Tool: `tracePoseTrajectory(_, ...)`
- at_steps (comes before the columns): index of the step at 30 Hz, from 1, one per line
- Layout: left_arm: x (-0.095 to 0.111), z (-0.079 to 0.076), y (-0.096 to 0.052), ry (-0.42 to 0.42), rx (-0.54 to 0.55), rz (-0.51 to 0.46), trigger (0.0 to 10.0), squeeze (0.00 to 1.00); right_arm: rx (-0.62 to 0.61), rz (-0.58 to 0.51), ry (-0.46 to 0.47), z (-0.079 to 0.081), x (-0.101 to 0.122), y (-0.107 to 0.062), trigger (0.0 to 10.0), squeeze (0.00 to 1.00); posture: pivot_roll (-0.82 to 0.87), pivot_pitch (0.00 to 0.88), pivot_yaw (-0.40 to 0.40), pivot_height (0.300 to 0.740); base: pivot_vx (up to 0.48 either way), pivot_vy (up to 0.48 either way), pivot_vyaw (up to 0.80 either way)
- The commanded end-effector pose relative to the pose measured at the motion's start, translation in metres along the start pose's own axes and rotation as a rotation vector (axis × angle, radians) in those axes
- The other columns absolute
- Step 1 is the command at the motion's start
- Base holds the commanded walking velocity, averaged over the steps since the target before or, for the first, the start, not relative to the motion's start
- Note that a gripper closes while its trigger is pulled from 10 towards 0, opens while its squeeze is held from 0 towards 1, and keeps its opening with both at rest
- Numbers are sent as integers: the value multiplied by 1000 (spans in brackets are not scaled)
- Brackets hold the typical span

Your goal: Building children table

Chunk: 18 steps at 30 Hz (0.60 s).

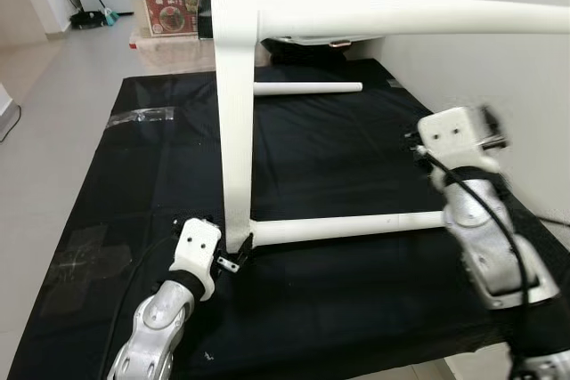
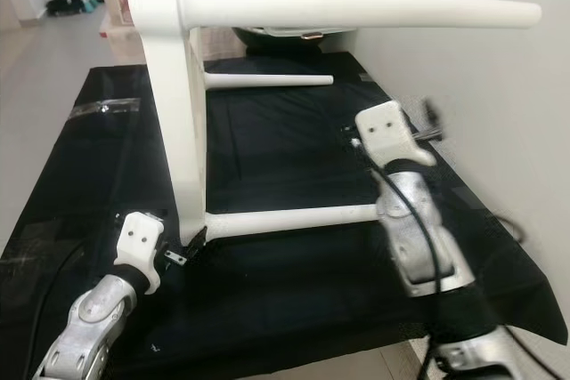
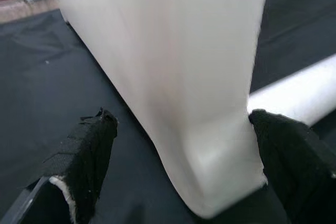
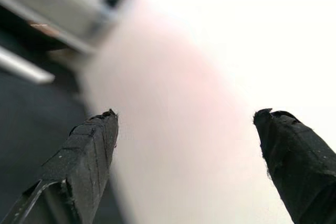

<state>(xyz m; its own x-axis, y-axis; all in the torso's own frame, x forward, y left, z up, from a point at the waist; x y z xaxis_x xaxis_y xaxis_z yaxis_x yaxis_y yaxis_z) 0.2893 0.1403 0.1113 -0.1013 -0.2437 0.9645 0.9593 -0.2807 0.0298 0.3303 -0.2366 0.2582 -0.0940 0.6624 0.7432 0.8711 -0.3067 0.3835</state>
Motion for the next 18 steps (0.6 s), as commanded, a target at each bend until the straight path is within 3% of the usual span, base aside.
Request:
tracePoseTrajectory(1, -3, 2, 2, 25, 4, 11, 10000, 0, -85, -61, -43, -15, 6, 5, 10000, 0, 9, 0, -39, 740, 0, 0, 0)
tracePoseTrajectory(2, -3, 2, 2, 25, 4, 11, 10000, 0, -85, -61, -43, -15, 6, 5, 10000, 0, 9, 0, -39, 740, 0, 0, 0)
tracePoseTrajectory(3, 0, -1, 7, 30, -12, 0, 10000, 0, -133, -109, -77, -25, 11, 8, 10000, 0, -2, 0, -27, 740, 0, 0, 0)
tracePoseTrajectory(5, 0, -1, 7, 30, -12, 0, 10000, 0, -133, -109, -77, -25, 11, 8, 10000, 0, -2, 0, -27, 740, 0, 0, 0)
tracePoseTrajectory(8, 5, 2, 14, 47, -18, -16, 10000, 0, -170, -214, -155, -38, 21, 15, 10000, 0, -2, 0, -22, 740, 0, 0, 0)
tracePoseTrajectory(18, -1, 19, 12, 73, 52, 0, 10000, 0, -151, -304, -155, -40, 32, 30, 10000, 0, 11, 0, -33, 740, 0, 0, 0)
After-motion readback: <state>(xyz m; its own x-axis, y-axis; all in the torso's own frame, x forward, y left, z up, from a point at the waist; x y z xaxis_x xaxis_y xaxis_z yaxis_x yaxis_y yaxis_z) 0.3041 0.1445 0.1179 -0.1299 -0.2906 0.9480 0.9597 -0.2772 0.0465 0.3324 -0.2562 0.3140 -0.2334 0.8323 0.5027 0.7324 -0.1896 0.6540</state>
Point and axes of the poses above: a point about 5 cm out from each wrist's last joint towards the gripper, its own y axis pointing out of the wrist towards the gripper, its own x axis along the axis of the wrist's last joint, z = x × y, the point moved 1 cm from there along y, pointing out of the wrist towards the gripper, and after that the axes turned 6 degrees about y, right-handed, at the moved point
